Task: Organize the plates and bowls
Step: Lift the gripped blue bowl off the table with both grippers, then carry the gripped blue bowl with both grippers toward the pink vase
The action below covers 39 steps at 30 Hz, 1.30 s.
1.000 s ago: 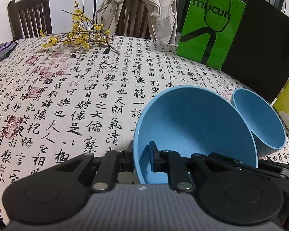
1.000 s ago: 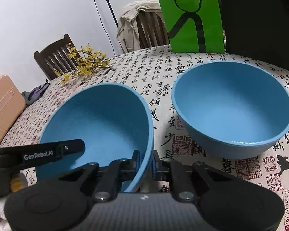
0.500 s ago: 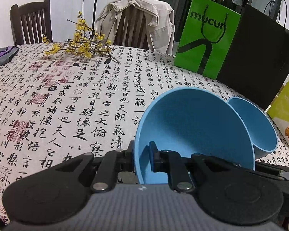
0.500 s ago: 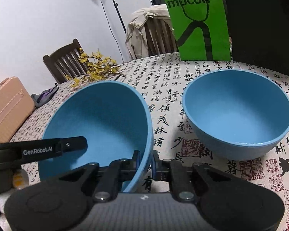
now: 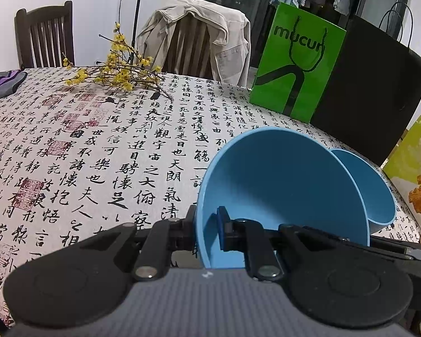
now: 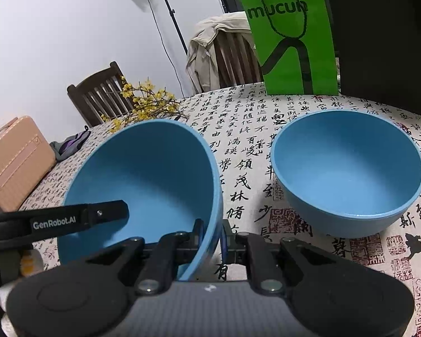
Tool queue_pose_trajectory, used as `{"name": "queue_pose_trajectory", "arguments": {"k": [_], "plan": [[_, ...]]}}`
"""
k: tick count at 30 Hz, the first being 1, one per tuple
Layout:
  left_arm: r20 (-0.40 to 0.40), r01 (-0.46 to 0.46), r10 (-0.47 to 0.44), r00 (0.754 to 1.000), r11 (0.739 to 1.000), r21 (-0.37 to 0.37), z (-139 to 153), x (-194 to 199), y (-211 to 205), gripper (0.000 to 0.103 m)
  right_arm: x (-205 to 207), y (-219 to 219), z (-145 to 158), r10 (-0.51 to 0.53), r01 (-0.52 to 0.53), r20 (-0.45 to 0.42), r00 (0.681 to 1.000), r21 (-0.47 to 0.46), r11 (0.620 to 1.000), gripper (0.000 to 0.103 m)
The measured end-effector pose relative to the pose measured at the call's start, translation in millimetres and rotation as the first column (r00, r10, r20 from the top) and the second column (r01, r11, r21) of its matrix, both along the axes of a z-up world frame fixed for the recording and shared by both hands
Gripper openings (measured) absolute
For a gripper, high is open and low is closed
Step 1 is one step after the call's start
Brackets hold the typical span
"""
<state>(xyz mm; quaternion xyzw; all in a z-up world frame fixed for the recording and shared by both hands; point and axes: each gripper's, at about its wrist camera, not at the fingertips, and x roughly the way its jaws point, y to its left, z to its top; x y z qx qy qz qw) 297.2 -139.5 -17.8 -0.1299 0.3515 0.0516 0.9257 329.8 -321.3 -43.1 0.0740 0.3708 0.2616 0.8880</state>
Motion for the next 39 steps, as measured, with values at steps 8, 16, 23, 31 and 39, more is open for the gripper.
{"name": "queue_pose_trajectory", "arguments": {"k": [8,16,23,31,39], "plan": [[0.025,0.001,-0.001,1.0,1.0,-0.002,11.5,-11.2,4.9,0.014,-10.3,5.4,14.1,0.014,-0.014,0.04,0.999,-0.009,1.0,0.012],[0.029,0.009,-0.008,1.0,0.999,-0.034,18.3,-23.8,12.1,0.014,-23.5,9.7,26.7,0.001,0.0,0.049,0.999,-0.018,1.0,0.012],[0.036,0.017,-0.015,0.999,0.998,-0.054,22.4,-39.3,17.2,0.014,-37.1,14.0,34.5,-0.014,0.016,0.055,0.998,-0.024,1.0,0.012],[0.055,0.016,-0.013,0.998,0.998,-0.063,28.3,-58.4,25.0,0.014,-54.5,20.3,40.5,-0.016,0.018,0.058,0.998,-0.025,1.0,0.012],[0.069,0.012,-0.007,0.998,0.997,-0.073,33.0,-75.5,34.5,0.014,-71.1,27.6,44.7,-0.013,0.014,0.058,0.998,-0.015,1.0,0.012]]}}
